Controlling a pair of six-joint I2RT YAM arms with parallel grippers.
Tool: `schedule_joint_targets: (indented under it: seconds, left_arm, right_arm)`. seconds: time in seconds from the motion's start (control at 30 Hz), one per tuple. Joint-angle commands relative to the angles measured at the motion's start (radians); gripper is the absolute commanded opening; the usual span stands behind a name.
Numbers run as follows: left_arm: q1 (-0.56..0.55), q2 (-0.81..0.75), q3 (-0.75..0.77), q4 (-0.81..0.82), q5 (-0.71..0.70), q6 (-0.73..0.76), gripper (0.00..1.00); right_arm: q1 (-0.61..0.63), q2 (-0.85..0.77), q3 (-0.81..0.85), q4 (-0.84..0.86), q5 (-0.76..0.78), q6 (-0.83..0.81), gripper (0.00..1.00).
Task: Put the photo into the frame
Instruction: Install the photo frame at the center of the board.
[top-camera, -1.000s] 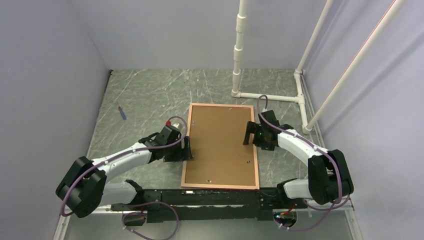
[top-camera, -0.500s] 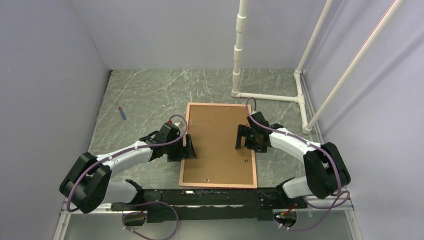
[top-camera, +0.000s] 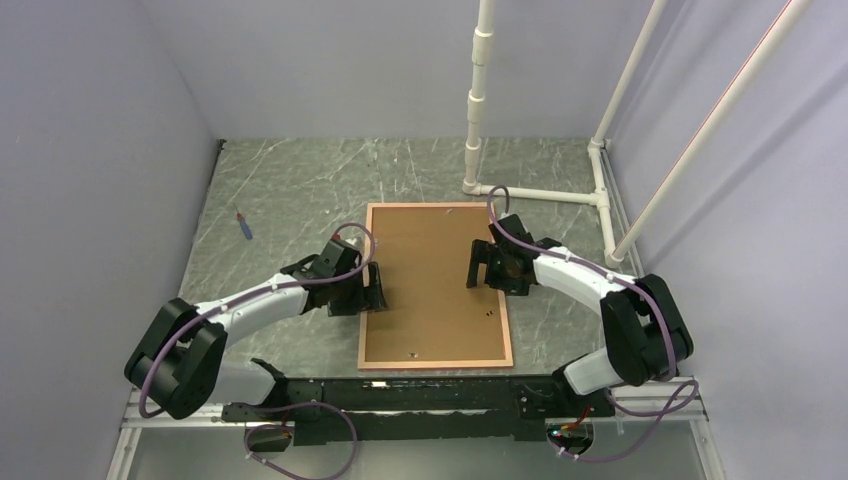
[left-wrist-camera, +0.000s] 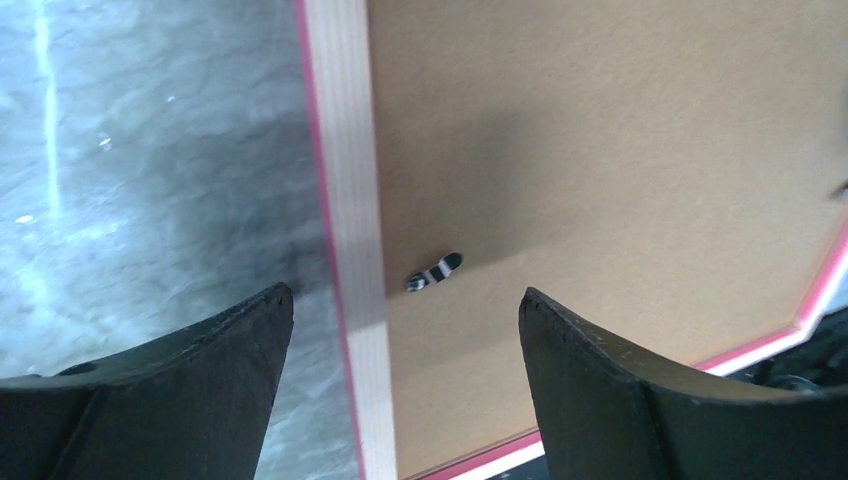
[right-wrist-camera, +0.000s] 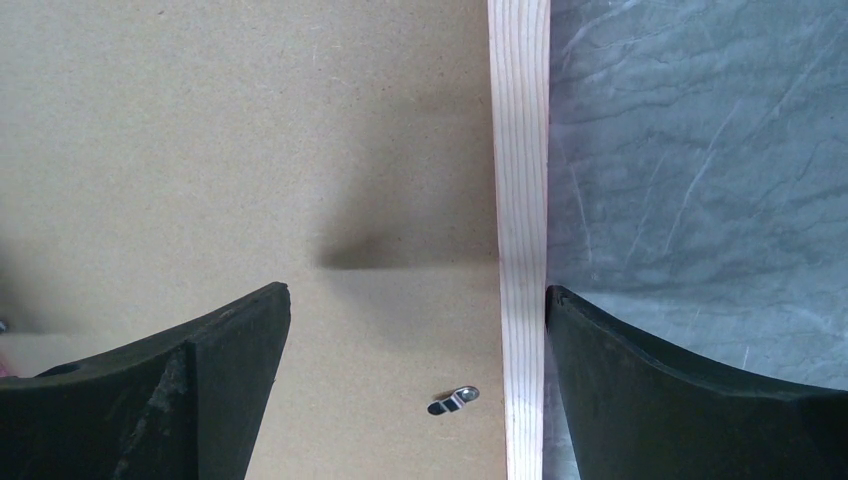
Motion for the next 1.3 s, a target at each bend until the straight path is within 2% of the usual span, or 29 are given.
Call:
schedule_joint_targets:
  seconds: [0.0, 0.5, 0.6, 0.73, 0.97, 1.17, 1.27]
  left_arm:
    - [-0.052, -0.036, 0.039, -0.125, -0.189, 0.058, 0.86]
    - [-0.134, 0.124, 0.101, -0.117, -0.329, 0.060, 0.74]
    - [-0.140, 0.150, 0.113, -0.126, -0.339, 0.064, 0.68]
    - [-0.152, 0.151, 0.110, -0.135, -0.347, 0.061, 0.62]
    - [-0.188, 0.121, 0.107, -0.174, -0.382, 0.062, 0.65]
    - [-0.202, 0.132, 0.120, -0.209, -0.423, 0.085, 0.57]
    - [-0.202, 0.125, 0.121, -0.220, -0.427, 0.090, 0.56]
  right_arm:
    - [0.009, -0.083, -0.021, 0.037, -0.027, 0.028, 1.00]
    - [0.010, -0.128, -0.100, 0.042, -0.043, 0.029, 0.99]
    - [0.010, -0.126, -0.097, 0.039, -0.045, 0.029, 0.99]
    - [0.010, -0.136, -0.098, 0.032, -0.039, 0.030, 0.99]
    - [0.010, -0.133, -0.086, 0.024, -0.039, 0.025, 0.99]
    - [0.010, -0.125, -0.090, 0.034, -0.046, 0.028, 0.99]
    - [0.010, -0.132, -0.098, 0.036, -0.045, 0.029, 0.99]
